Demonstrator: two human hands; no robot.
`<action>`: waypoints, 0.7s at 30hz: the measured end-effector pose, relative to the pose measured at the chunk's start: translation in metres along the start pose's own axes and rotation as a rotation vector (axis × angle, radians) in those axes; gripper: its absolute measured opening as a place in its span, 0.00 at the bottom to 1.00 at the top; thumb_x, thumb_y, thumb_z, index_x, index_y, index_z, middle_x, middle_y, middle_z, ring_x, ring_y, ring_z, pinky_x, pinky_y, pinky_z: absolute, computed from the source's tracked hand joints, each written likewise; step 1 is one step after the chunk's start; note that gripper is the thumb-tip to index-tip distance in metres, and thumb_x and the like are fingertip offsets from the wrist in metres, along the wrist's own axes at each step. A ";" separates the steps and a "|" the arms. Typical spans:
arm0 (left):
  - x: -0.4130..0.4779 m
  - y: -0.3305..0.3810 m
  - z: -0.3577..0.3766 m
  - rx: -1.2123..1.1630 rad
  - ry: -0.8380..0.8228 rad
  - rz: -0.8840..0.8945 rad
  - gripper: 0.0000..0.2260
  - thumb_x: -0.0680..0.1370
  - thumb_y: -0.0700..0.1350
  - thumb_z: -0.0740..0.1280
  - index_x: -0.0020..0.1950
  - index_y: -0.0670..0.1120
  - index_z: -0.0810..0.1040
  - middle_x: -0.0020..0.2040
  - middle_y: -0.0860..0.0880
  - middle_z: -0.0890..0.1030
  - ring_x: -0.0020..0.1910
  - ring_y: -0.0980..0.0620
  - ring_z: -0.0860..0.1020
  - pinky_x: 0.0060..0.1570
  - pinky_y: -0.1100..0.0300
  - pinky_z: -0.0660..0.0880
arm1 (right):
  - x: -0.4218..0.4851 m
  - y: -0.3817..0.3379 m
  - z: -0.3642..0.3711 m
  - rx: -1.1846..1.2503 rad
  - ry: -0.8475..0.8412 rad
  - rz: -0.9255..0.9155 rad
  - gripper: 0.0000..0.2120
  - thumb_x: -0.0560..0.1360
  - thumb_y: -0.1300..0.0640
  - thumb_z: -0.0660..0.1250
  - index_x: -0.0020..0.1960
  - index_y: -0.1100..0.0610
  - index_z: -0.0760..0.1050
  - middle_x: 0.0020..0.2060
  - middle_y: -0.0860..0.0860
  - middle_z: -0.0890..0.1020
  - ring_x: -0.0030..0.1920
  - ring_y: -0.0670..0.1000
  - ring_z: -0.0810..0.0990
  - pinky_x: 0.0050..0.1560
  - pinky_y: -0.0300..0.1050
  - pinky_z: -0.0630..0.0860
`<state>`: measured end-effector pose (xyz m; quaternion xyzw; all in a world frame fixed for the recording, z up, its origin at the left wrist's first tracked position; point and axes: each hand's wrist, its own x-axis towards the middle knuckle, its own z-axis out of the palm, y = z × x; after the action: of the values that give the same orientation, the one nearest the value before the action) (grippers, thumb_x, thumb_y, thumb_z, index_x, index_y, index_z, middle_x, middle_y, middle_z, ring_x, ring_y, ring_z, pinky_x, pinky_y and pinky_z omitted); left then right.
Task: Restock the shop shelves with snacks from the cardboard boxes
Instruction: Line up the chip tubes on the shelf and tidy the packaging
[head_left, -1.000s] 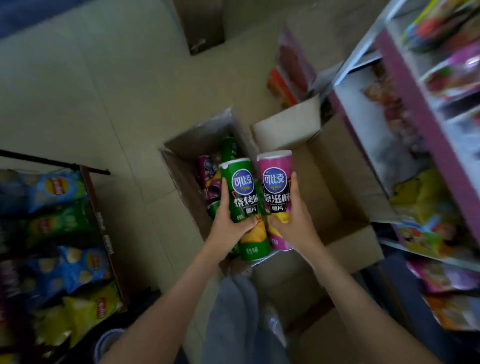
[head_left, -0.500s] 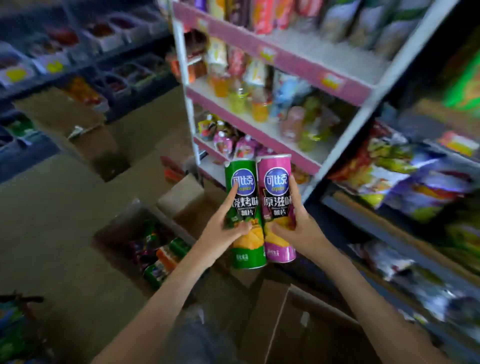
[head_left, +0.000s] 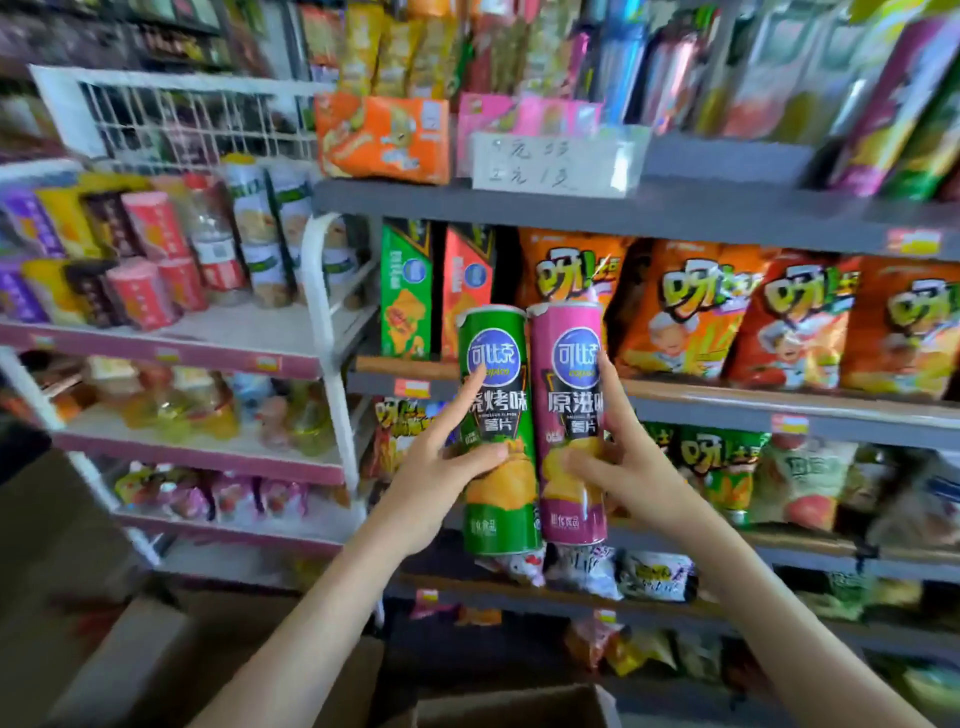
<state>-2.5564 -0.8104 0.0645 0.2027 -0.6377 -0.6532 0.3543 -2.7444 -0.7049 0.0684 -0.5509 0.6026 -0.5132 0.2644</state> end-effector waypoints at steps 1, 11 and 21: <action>0.009 0.010 0.013 -0.004 -0.042 0.022 0.32 0.76 0.34 0.68 0.68 0.67 0.68 0.58 0.75 0.74 0.61 0.72 0.72 0.54 0.70 0.73 | -0.003 -0.005 -0.015 -0.004 0.039 -0.020 0.46 0.76 0.62 0.70 0.74 0.29 0.45 0.73 0.33 0.62 0.50 0.54 0.78 0.56 0.63 0.76; 0.070 0.069 0.158 -0.014 -0.271 0.179 0.31 0.75 0.29 0.65 0.65 0.64 0.69 0.45 0.78 0.77 0.46 0.76 0.76 0.39 0.75 0.74 | -0.045 -0.038 -0.160 -0.042 0.309 -0.126 0.46 0.75 0.66 0.69 0.73 0.29 0.47 0.73 0.34 0.61 0.55 0.30 0.73 0.53 0.35 0.75; 0.138 0.107 0.324 -0.144 -0.229 0.385 0.32 0.66 0.38 0.70 0.64 0.66 0.74 0.60 0.57 0.81 0.56 0.57 0.80 0.46 0.63 0.78 | -0.078 -0.049 -0.361 -0.035 0.279 -0.288 0.45 0.74 0.64 0.68 0.73 0.28 0.48 0.68 0.39 0.72 0.59 0.47 0.79 0.55 0.48 0.80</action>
<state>-2.8585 -0.6794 0.2285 -0.0238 -0.6524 -0.6363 0.4112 -3.0244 -0.5069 0.2139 -0.5594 0.5574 -0.6064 0.0926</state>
